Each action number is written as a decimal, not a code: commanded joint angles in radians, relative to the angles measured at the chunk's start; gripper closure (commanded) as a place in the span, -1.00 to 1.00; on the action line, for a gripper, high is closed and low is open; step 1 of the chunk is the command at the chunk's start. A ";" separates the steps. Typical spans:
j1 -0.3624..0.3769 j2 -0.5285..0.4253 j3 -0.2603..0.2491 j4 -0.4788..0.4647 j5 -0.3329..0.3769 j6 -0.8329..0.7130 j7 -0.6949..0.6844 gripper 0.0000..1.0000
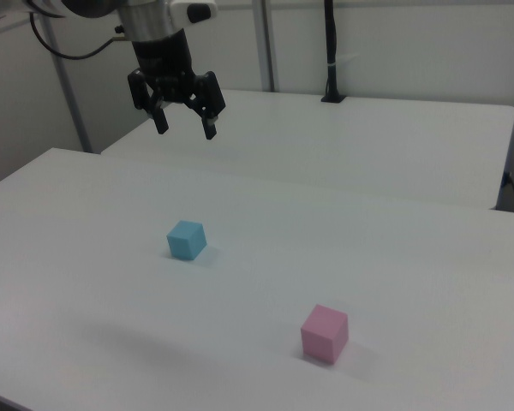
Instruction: Put blue cube on pink cube
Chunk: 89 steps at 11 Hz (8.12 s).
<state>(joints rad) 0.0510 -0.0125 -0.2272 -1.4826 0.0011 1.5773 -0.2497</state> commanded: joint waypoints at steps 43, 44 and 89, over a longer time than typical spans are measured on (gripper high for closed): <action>0.145 0.385 0.158 -0.223 -0.026 0.584 0.365 -1.00; 0.147 0.390 0.157 -0.222 -0.033 0.586 0.365 -1.00; -0.550 0.198 0.189 -0.347 -0.082 0.510 -0.237 0.70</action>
<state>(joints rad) -0.4876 0.2128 -0.0372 -1.7798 -0.0660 2.0535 -0.4558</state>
